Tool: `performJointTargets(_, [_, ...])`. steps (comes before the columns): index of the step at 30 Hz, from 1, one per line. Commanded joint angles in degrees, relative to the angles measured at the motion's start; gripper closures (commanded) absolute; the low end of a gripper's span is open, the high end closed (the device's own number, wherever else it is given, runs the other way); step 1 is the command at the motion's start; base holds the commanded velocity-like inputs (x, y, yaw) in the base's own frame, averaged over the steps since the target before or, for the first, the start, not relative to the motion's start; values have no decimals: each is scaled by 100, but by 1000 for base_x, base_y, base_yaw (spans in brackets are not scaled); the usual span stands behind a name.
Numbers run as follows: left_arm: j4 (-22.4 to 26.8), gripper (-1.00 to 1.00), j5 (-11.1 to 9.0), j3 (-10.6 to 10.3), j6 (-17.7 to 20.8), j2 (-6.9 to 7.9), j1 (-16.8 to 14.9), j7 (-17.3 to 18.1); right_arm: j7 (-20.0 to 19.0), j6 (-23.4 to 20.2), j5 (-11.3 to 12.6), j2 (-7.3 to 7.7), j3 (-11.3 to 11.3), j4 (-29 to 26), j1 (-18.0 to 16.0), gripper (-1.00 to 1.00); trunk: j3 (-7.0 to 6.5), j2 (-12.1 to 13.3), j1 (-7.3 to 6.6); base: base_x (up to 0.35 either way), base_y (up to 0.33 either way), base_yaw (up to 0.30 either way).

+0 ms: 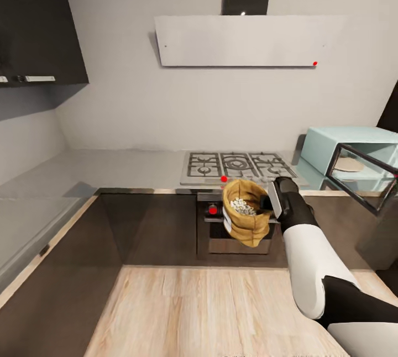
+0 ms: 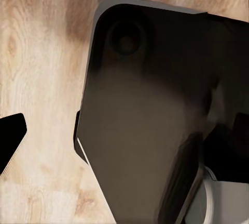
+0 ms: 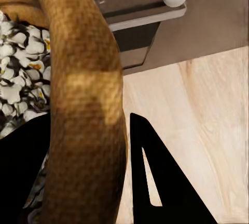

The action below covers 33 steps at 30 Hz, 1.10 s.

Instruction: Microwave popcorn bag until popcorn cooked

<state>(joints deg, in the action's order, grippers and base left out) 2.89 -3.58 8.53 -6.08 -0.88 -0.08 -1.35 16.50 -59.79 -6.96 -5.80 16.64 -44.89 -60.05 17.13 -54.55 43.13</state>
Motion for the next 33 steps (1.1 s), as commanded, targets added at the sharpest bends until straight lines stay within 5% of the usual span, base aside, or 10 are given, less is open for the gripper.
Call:
performJointTargets(1, [1, -100, -37, 9, -16, -3, -1, -6, -31, -21, -42, 35, 19, -3, -7, 100, 7, -5, 1, 0, 0, -287])
performJointTargets(33, [1, -100, -28, 8, -25, -1, -1, 31, -33, -21, -42, 515, -20, -2, -7, 100, 7, -5, 1, 0, 0, -288])
